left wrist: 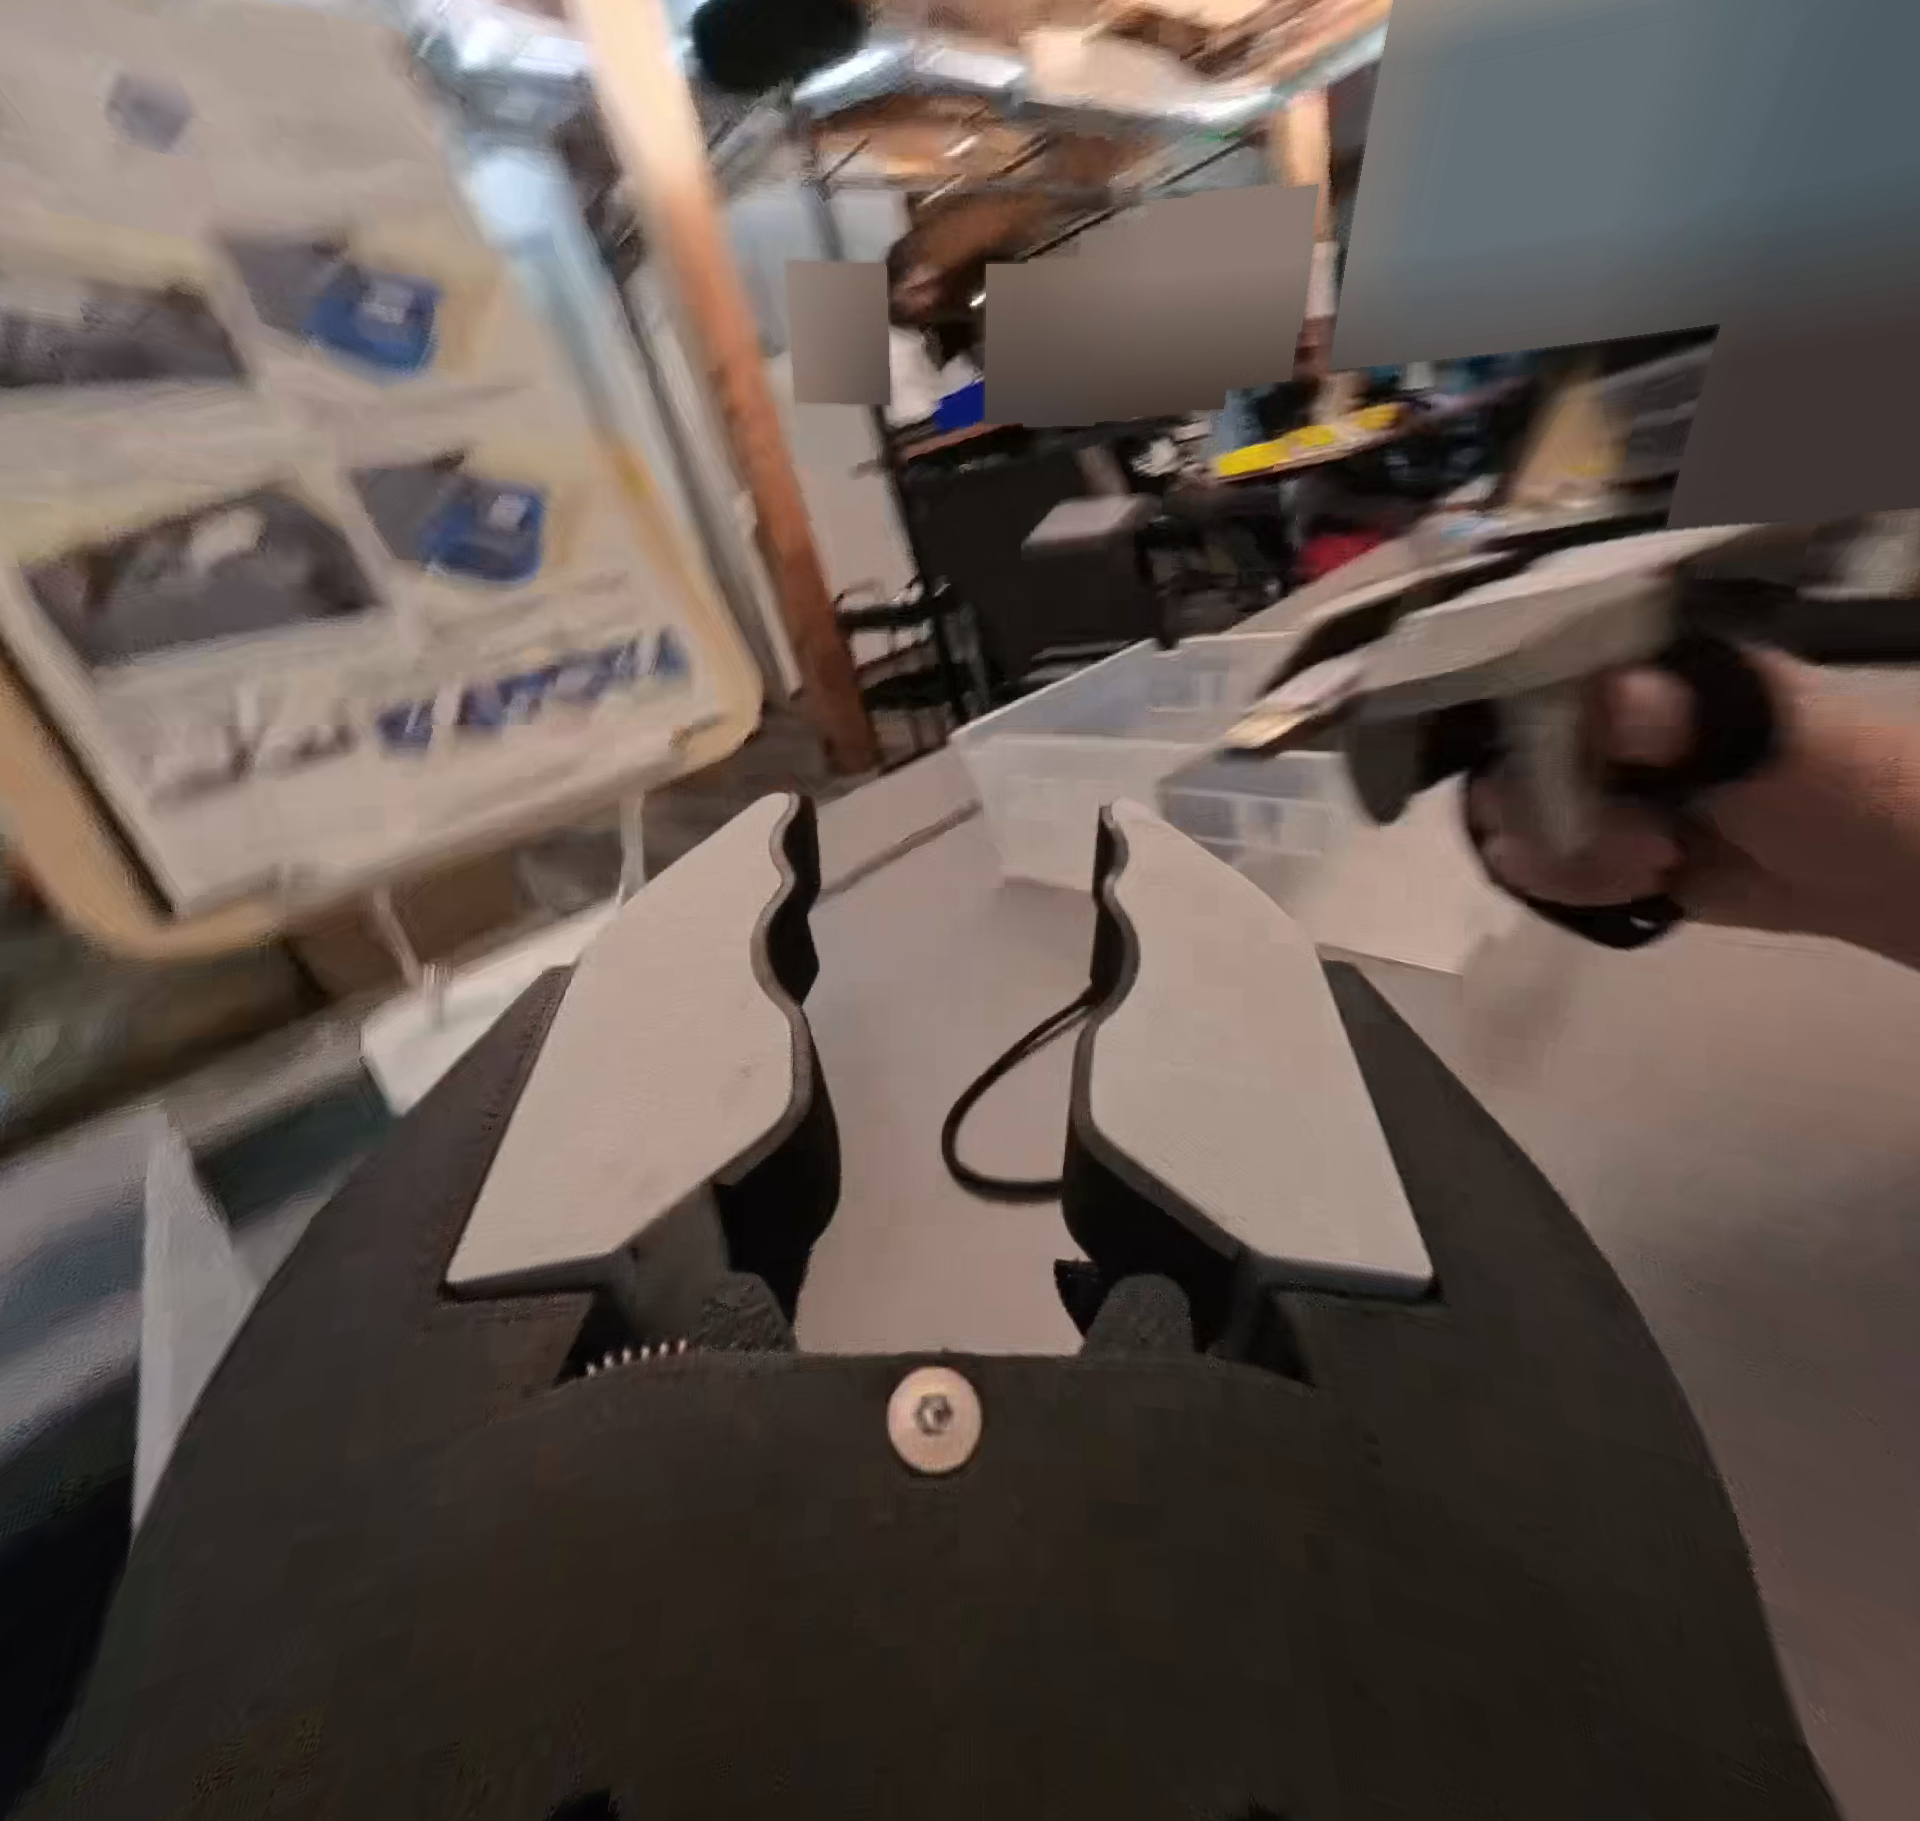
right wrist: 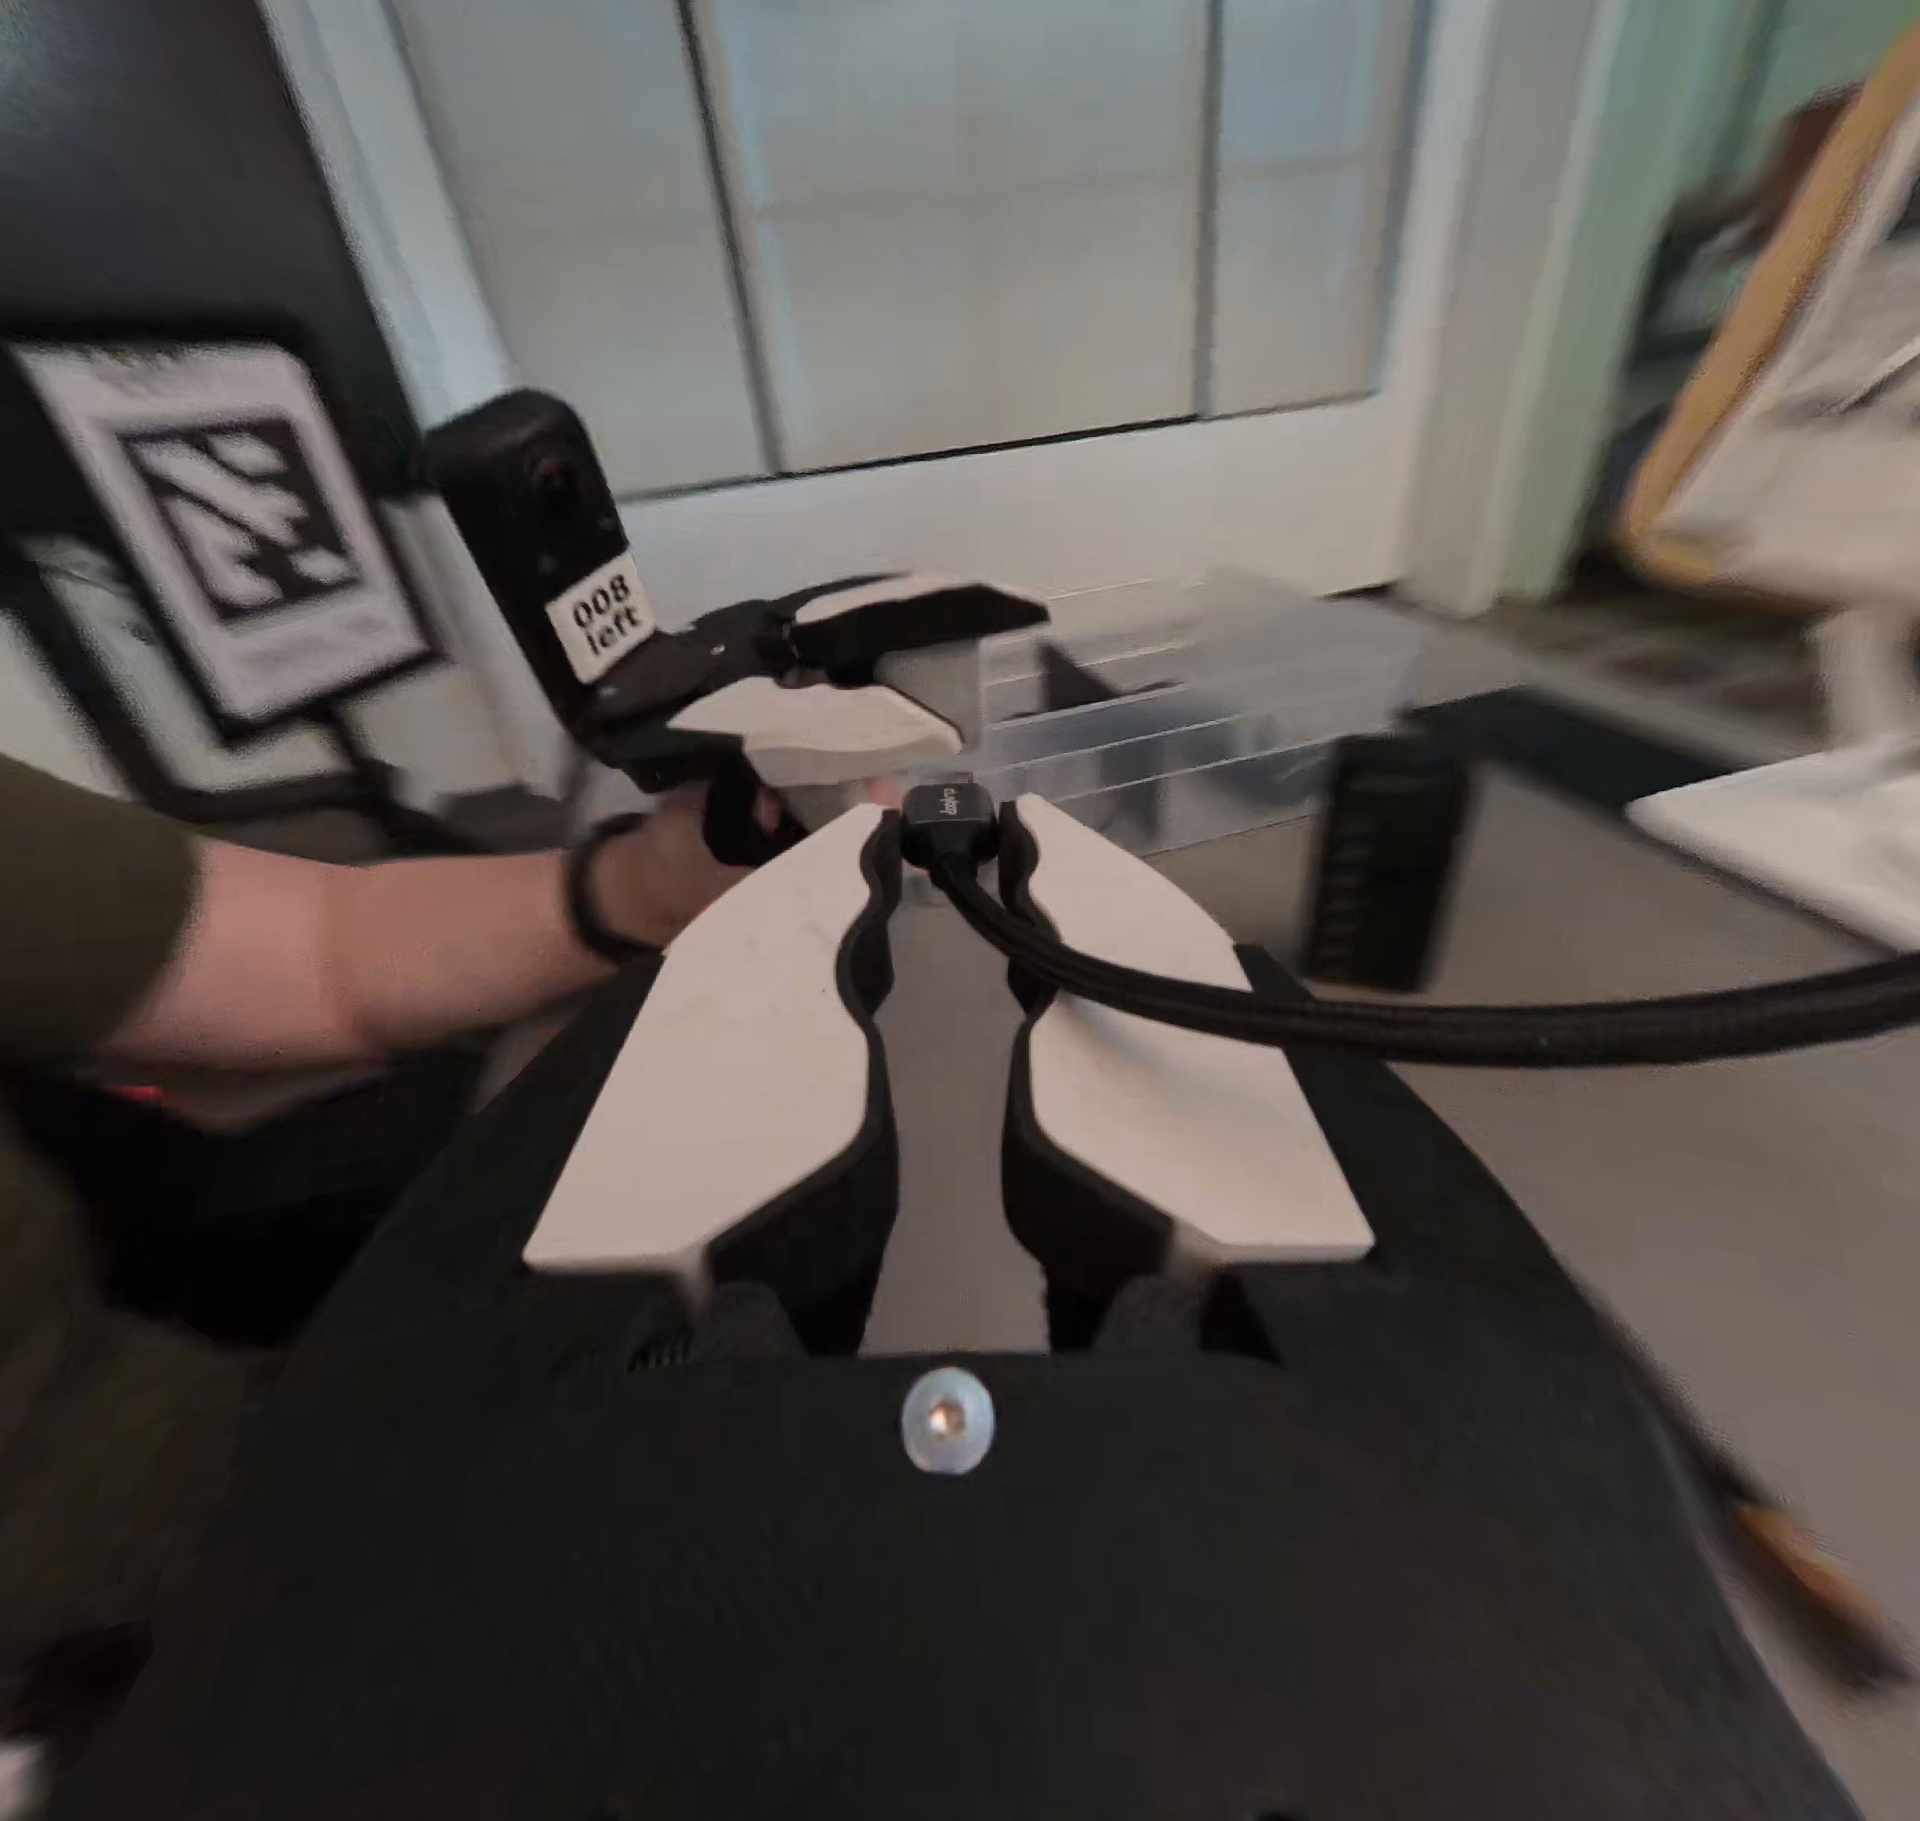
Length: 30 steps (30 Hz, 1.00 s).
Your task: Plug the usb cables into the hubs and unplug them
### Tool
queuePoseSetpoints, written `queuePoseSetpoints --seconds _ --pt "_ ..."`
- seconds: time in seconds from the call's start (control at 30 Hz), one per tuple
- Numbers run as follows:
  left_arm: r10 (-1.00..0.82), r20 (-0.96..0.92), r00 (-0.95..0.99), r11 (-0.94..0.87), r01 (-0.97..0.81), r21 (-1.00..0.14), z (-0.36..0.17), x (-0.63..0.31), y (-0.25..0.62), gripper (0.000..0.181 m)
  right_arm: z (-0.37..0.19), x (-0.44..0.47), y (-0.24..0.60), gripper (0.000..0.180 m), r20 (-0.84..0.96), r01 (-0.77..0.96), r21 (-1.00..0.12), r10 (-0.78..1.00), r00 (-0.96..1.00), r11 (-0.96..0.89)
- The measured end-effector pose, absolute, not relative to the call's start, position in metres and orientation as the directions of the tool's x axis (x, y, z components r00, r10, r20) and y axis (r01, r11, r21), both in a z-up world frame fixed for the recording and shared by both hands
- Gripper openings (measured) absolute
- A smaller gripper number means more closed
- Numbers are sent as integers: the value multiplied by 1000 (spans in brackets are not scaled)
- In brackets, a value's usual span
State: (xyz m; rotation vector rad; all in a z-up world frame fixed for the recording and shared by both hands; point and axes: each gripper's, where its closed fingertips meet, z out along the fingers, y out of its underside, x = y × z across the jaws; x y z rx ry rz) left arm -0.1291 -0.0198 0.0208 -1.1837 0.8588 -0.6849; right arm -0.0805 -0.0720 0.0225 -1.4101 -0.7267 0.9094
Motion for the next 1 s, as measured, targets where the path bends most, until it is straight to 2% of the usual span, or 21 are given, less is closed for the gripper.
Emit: queuePoseSetpoints --seconds 0.1,0.13,0.17,0.3,0.4,0.47,0.63,0.73,0.77,0.83,1.0 --pt "-721 -90 687 68 -58 -996 -18 -136 27 61 34 -68 -74 18 60 -34 -995 808 587 98" --pt "-673 -114 731 43 -116 -992 -32 -136 39 74 36 -66 -75 18 55 -43 -994 807 588 99" --pt "-632 -161 758 31 -182 -983 -45 -135 50 79 37 -66 -75 18 47 -53 -994 810 585 96" --pt "-510 -311 802 -20 -373 -928 -77 -134 88 85 35 -63 -74 18 30 -63 -995 818 575 81" --pt "-481 -297 825 -115 -395 -912 -90 -137 112 84 34 -61 -73 18 28 -60 -995 818 574 76" --pt "-512 -234 827 -182 -371 -911 -97 -134 122 71 33 -59 -72 18 24 -62 -995 815 580 73" --pt "-540 -125 832 -330 -346 -878 -113 -129 148 77 34 -55 -71 18 8 -76 -995 819 574 63" --pt "-577 -74 813 -391 -355 -849 -123 -124 152 68 36 -54 -71 18 7 -76 -995 817 577 63" --pt "-592 -59 804 -395 -354 -848 -123 -123 152 55 35 -53 -70 18 5 -76 -995 816 577 60" --pt "-601 -51 797 -400 -356 -845 -125 -123 154 46 36 -53 -70 18 0 -82 -995 818 576 57" --pt "-610 -60 790 -465 -418 -780 -141 -124 156 44 36 -53 -71 18 -5 -79 -996 821 571 49"
